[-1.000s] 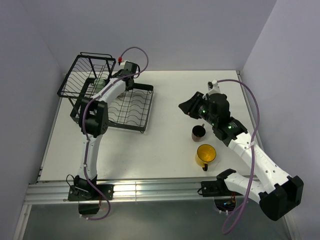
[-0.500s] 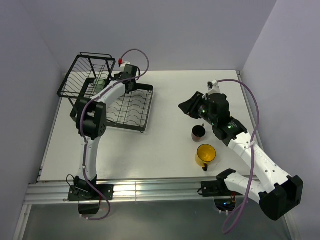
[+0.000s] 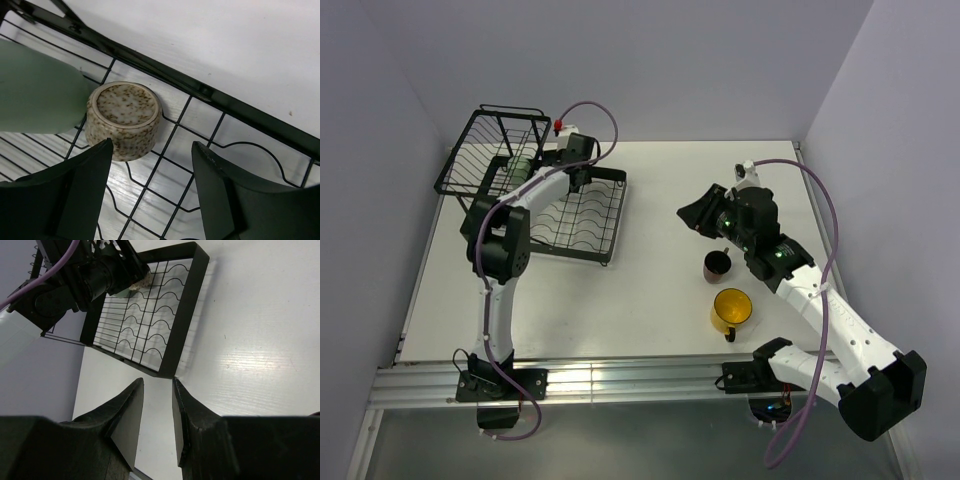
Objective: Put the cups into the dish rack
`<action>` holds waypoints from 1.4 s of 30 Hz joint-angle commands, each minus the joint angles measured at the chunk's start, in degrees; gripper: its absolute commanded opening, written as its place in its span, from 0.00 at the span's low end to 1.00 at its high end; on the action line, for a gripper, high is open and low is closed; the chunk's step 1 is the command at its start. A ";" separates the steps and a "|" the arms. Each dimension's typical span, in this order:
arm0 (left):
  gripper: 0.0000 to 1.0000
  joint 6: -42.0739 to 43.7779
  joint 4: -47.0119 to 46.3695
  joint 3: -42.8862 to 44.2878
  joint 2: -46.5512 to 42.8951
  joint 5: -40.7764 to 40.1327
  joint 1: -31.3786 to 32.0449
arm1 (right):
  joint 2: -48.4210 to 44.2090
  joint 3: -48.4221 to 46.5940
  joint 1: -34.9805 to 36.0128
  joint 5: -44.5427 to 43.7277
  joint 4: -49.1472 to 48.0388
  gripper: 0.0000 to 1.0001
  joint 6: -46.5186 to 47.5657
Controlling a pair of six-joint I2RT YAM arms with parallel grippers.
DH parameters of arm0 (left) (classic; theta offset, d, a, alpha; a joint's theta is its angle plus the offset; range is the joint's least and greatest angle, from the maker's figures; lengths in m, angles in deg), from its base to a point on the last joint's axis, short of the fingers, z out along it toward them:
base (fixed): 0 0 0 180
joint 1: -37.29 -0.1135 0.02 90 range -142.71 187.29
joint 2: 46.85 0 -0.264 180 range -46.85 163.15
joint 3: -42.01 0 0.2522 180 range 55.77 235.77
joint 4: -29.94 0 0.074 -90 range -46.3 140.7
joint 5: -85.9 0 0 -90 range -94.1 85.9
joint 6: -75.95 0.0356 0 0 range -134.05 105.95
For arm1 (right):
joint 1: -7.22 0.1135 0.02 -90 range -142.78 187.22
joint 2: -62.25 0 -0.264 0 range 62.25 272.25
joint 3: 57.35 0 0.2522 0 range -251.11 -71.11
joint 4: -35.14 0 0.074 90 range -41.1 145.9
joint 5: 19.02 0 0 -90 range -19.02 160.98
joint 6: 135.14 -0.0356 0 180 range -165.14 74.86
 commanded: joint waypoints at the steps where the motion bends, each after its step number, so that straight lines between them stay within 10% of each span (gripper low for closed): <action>1: 0.71 -1.40 -1.77 -0.46 -4.20 -6.28 0.47 | -1.24 0.44 -0.21 -1.06 -1.55 0.37 0.82; 42: 0.80 -1.23 1.57 6.66 6.61 -14.11 -0.84 | -1.60 0.97 -0.38 -2.29 -1.29 0.37 2.58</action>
